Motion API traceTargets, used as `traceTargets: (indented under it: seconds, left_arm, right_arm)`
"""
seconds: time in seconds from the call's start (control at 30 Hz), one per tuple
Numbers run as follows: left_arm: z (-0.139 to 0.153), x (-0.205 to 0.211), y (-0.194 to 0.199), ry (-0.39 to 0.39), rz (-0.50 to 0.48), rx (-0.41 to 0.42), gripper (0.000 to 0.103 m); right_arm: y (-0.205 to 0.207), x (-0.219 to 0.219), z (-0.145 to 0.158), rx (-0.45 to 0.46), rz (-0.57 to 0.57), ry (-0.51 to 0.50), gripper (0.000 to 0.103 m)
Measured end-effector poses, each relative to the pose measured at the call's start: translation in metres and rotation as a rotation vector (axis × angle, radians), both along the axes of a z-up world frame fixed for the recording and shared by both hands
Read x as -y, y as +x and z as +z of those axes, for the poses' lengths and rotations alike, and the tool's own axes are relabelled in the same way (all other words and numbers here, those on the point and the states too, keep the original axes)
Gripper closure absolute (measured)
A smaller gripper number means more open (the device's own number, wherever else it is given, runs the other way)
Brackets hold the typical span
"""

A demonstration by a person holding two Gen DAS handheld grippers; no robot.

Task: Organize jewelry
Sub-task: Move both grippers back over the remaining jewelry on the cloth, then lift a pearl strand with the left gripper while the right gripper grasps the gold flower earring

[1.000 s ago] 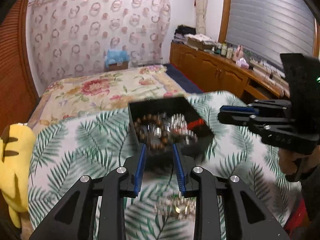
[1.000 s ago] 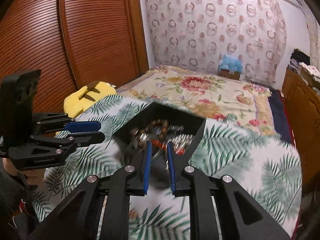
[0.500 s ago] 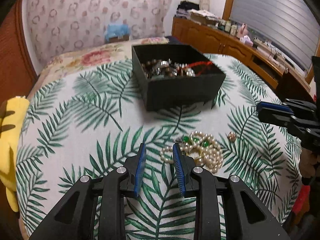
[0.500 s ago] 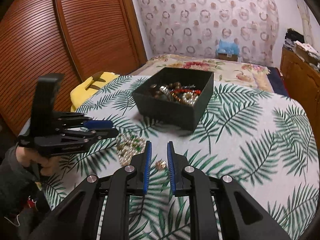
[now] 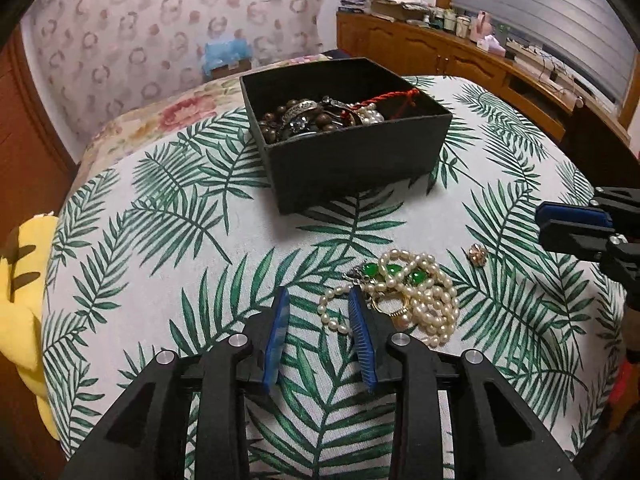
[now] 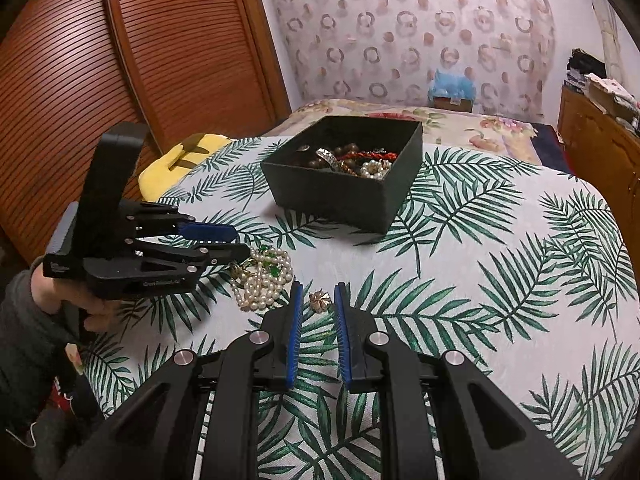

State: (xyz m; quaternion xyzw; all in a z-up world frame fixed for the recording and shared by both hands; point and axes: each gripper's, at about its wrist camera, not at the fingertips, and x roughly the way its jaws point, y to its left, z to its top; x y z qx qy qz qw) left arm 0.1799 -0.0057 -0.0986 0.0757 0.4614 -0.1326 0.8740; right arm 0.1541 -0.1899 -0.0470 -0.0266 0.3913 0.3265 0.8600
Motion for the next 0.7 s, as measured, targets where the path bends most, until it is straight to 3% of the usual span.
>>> traceTargets:
  seconds: [0.23, 0.37, 0.53, 0.7]
  left_arm:
    - [0.001, 0.002, 0.000, -0.007, -0.027, 0.004, 0.079]
    - [0.001, 0.007, 0.000, -0.022, -0.053, 0.000, 0.099]
    - [0.003, 0.012, -0.005, -0.039, -0.055, 0.023, 0.100]
    - [0.031, 0.015, -0.020, -0.109, -0.060, 0.111, 0.100]
  right_arm:
    - [0.001, -0.001, -0.001, -0.003, -0.003, 0.000, 0.085]
    - [0.000, 0.000, -0.002, -0.007, -0.003, -0.005, 0.085]
    - [0.001, -0.002, -0.006, -0.003, 0.004, -0.042, 0.085]
    - [0.002, -0.003, -0.010, 0.001, 0.003, -0.075, 0.085]
